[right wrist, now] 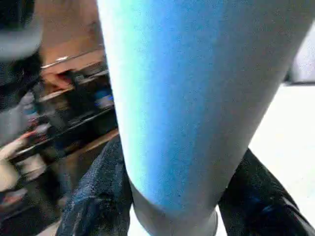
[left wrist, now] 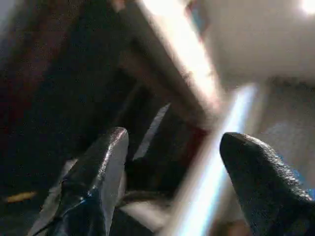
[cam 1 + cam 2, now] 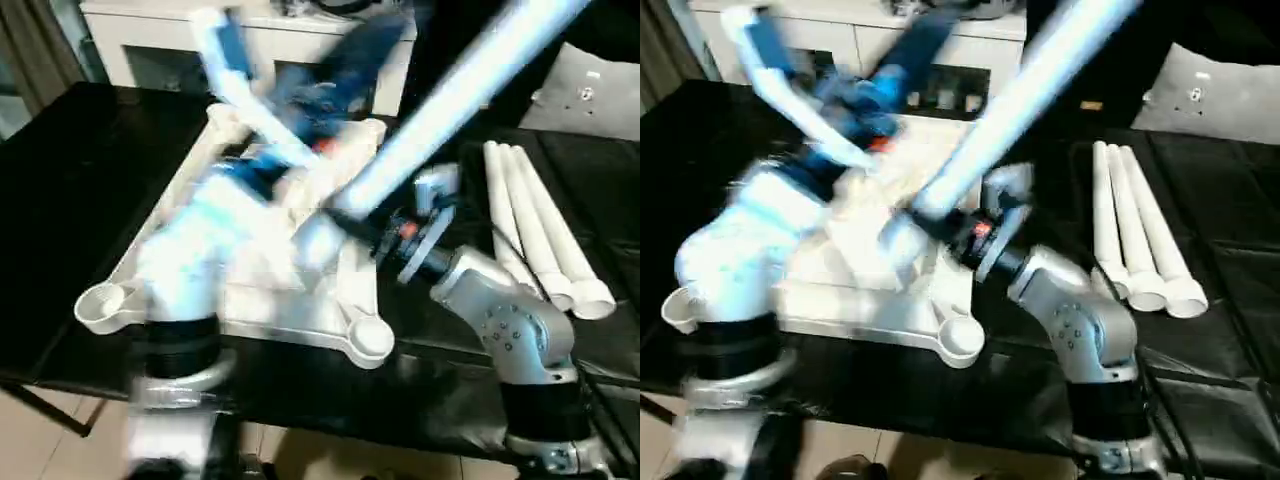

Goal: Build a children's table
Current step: Pick table leg

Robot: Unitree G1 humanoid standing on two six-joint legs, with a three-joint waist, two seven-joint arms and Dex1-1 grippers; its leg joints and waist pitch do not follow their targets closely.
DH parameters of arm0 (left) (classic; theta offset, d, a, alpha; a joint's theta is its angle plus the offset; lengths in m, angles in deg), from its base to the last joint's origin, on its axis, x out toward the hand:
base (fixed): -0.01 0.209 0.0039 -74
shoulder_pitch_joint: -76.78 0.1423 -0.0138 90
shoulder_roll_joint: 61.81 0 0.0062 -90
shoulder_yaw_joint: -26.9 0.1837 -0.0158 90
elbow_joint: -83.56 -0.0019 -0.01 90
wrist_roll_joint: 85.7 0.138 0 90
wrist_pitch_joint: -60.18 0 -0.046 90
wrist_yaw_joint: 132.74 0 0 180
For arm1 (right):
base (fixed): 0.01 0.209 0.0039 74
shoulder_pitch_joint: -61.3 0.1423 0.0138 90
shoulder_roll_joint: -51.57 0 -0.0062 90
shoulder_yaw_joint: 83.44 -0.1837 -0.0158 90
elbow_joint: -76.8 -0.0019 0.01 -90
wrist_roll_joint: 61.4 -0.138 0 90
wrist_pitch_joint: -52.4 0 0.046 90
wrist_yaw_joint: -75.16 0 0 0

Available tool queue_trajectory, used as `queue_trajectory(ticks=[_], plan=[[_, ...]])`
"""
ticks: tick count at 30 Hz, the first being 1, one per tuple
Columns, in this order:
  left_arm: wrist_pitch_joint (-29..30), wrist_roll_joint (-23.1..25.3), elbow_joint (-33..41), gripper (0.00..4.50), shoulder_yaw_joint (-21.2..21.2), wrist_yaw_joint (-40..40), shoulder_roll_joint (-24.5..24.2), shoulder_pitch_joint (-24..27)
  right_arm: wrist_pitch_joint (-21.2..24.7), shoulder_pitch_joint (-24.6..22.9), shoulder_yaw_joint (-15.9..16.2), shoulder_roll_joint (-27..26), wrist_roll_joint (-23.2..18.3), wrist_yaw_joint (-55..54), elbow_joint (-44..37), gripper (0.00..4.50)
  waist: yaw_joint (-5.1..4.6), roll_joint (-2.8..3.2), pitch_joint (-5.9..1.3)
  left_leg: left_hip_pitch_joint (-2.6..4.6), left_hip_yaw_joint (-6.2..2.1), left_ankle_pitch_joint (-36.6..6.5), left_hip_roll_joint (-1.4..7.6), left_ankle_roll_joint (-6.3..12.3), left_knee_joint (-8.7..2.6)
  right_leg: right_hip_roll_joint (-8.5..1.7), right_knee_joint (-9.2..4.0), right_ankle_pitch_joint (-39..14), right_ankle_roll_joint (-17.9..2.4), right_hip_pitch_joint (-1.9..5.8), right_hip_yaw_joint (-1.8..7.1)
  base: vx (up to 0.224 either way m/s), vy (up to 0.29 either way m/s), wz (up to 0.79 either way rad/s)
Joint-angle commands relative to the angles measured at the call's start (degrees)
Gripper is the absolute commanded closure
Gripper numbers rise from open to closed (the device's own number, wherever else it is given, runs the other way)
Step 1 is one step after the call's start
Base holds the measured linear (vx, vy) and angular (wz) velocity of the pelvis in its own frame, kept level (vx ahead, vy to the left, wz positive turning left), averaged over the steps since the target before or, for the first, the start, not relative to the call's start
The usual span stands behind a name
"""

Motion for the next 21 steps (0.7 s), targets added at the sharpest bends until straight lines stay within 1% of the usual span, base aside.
queue_trajectory(ticks=[1,2,3,4,5,6,7,8,9,10,11,12,13,14,15,16,17,18,19,20,21], plan=[[-0.2,5.6,1.5,1.11,3.0,2.2,-3.9,2.8,-3.1,-0.7,-0.4,1.0,4.6,-3.2,-1.7,2.62,-0.24,0.56,-4.31,1.22,-1.49,-4.4,3.53,-1.65,-4.21,-4.86,-4.1,-5.0,-9.0,2.54,2.9,0.0,0.0,0.0],[-0.4,9.1,2.7,1.11,6.0,5.1,-9.0,6.2,-5.1,-1.7,0.0,2.2,8.2,-5.5,-2.1,2.62,-0.13,0.64,-4.33,1.13,-1.75,-4.1,3.7,-1.74,-4.36,-4.96,-4.27,-5.2,-8.3,2.45,2.83,0.0,0.0,0.0],[-0.4,9.6,2.9,1.11,6.5,5.6,-9.8,6.9,-5.3,-1.9,0.1,2.5,8.8,-5.9,-2.2,2.62,-0.24,0.87,-4.38,1.35,-1.62,-4.2,3.62,-2.41,-4.43,-4.74,-4.03,-5.0,-7.5,2.26,2.87,0.0,0.0,0.0],[-0.7,11.8,4.1,1.11,9.0,7.7,-13.3,9.3,-5.5,-2.9,0.6,3.5,10.5,-6.7,-2.9,2.62,-0.44,1.05,-4.23,1.36,-1.68,-5.0,3.59,-3.0,-4.55,-4.6,-4.04,-4.8,-7.8,2.27,2.82,0.0,0.0,0.0],[-0.7,11.8,4.1,1.11,9.0,7.7,-13.3,9.3,-5.5,-2.9,0.6,3.5,10.5,-6.7,-2.9,2.62,-0.47,1.09,-4.26,1.5,-1.51,-5.8,3.59,-3.15,-4.6,-4.55,-4.09,-5.0,-8.0,2.23,2.89,0.0,0.0,0.0],[-0.9,14.0,6.2,1.11,13.1,11.9,-18.9,13.3,-5.1,-4.8,1.0,4.6,11.9,-7.9,-4.2,2.62,-0.25,1.15,-3.97,1.6,-1.58,-6.8,3.64,-3.4,-4.73,-4.66,-4.28,-5.2,-8.5,2.03,2.94,0.0,0.0,0.0],[-1.3,15.5,6.9,1.11,15.3,14.2,-21.9,15.1,-4.9,-5.8,1.1,5.0,12.2,-8.0,-4.9,2.62,-0.35,1.38,-3.81,1.34,-1.64,-8.0,3.68,-3.38,-5.08,-4.65,-4.05,-5.7,-8.4,2.14,3.03,0.0,0.0,0.0],[-2.1,17.1,7.4,1.11,17.6,16.5,-24.8,17.0,-4.8,-6.9,1.4,5.3,12.3,-8.0,-5.7,2.62,-0.24,1.47,-3.87,1.59,-1.72,-8.6,3.72,-3.32,-5.03,-4.67,-4.15,-6.0,-8.3,1.97,3.01,0.0,0.0,0.0],[-3.8,19.3,7.1,1.4,19.8,18.7,-27.2,18.3,-3.6,-7.9,1.8,6.1,12.0,-7.5,-6.4,2.62,-0.47,1.64,-3.68,1.47,-1.65,-9.4,3.5,-3.14,-5.11,-4.57,-4.17,-6.6,-8.3,1.97,3.11,0.0,0.0,0.0],[-5.5,21.5,6.7,1.47,22.0,20.9,-29.3,19.4,-2.3,-8.6,2.1,6.8,11.6,-7.0,-7.0,2.62,-0.5,1.48,-3.51,1.54,-1.67,-10.9,3.54,-2.93,-5.25,-4.64,-4.67,-8.8,-7.9,1.97,3.22,0.0,0.0,0.0],[-7.7,23.4,6.1,1.47,23.6,23.2,-31.0,20.4,-1.5,-9.3,2.5,7.3,11.5,-6.7,-7.6,2.62,-0.6,1.85,-3.41,1.46,-1.64,-11.3,3.51,-3.07,-5.28,-4.7,-4.51,-9.6,-7.9,1.98,3.29,0.0,0.0,0.0],[-9.0,24.5,5.5,1.5,24.7,24.5,-32.0,21.0,-1.1,-9.8,2.6,7.5,11.4,-6.4,-7.9,2.62,-0.64,1.85,-3.33,1.54,-1.63,-12.6,3.54,-3.23,-5.35,-4.8,-4.83,-12.0,-7.8,1.81,3.36,0.0,0.0,0.0],[-9.8,25.3,5.1,1.5,25.4,25.4,-32.7,21.3,-0.9,-10.1,2.7,7.6,11.2,-6.2,-8.1,2.62,-0.64,1.85,-3.33,1.54,-1.63,-12.6,3.54,-3.23,-5.35,-4.8,-4.83,-12.0,-7.8,1.81,3.36,0.0,0.0,0.0],[-12.0,27.2,4.1,1.6,26.9,27.2,-34.3,22.1,-0.6,-10.9,3.1,7.9,11.0,-5.7,-8.6,2.62,-0.68,2.56,-3.11,1.67,-1.84,-15.2,3.53,-3.82,-5.51,-4.98,-5.1,-15.3,-7.7,1.61,3.37,0.0,0.0,0.0],[-14.0,28.9,3.0,1.74,28.2,28.9,-35.4,22.6,-0.7,-11.5,3.3,8.3,11.1,-5.4,-9.0,2.62,-0.77,2.38,-2.96,1.75,-1.93,-16.7,3.6,-3.89,-5.65,-4.98,-5.6,-17.1,-7.1,1.49,3.42,0.0,0.0,0.0],[-15.4,30.4,1.3,1.84,29.5,30.2,-36.0,22.6,-0.8,-12.2,3.2,8.6,11.0,-5.0,-9.4,2.62,-0.93,2.29,-3.05,1.72,-1.96,-16.7,3.6,-4.1,-5.66,-4.97,-5.28,-16.7,-7.2,1.6,3.43,0.0,0.0,0.0],[-16.5,31.3,-0.1,1.91,30.5,30.9,-36.6,22.4,-1.0,-12.7,3.3,8.8,11.1,-4.9,-9.7,2.62,-1.21,2.55,-3.08,1.83,-1.95,-17.0,3.53,-4.07,-5.66,-4.94,-5.32,-16.8,-7.4,1.39,3.46,0.0,0.0,0.0],[-18.5,32.6,-2.0,1.96,31.5,31.3,-37.0,22.2,-1.6,-13.3,3.6,9.1,11.6,-4.9,-10.2,2.62,-1.36,2.68,-3.21,1.85,-1.96,-16.9,3.54,-4.1,-5.61,-4.95,-5.24,-16.3,-7.6,1.43,3.48,0.0,0.0,0.0],[-18.5,32.6,-2.0,1.96,31.5,31.3,-37.0,22.2,-1.6,-13.3,3.6,9.1,11.6,-4.9,-10.2,2.62,-1.6,2.75,-3.25,1.68,-1.99,-16.7,3.53,-4.18,-5.65,-4.95,-5.07,-15.4,-8.1,1.55,3.4,0.0,0.0,0.0],[-20.6,34.5,-5.0,2.06,32.5,30.8,-36.6,21.0,-1.5,-13.8,3.7,9.4,11.6,-5.0,-10.8,2.62,-1.7,2.85,-3.27,1.57,-2.07,-16.4,3.5,-4.08,-5.64,-4.91,-5.09,-14.8,-8.3,1.61,3.35,0.0,0.0,0.0],[-20.9,34.7,-5.5,2.06,32.6,30.8,-36.5,20.8,-1.5,-13.9,3.7,9.4,11.6,-5.0,-11.0,2.62,-1.86,2.78,-3.39,1.62,-1.98,-16.1,3.53,-4.1,-5.53,-4.98,-4.93,-13.5,-8.8,1.63,3.39,0.0,0.0,0.0]])
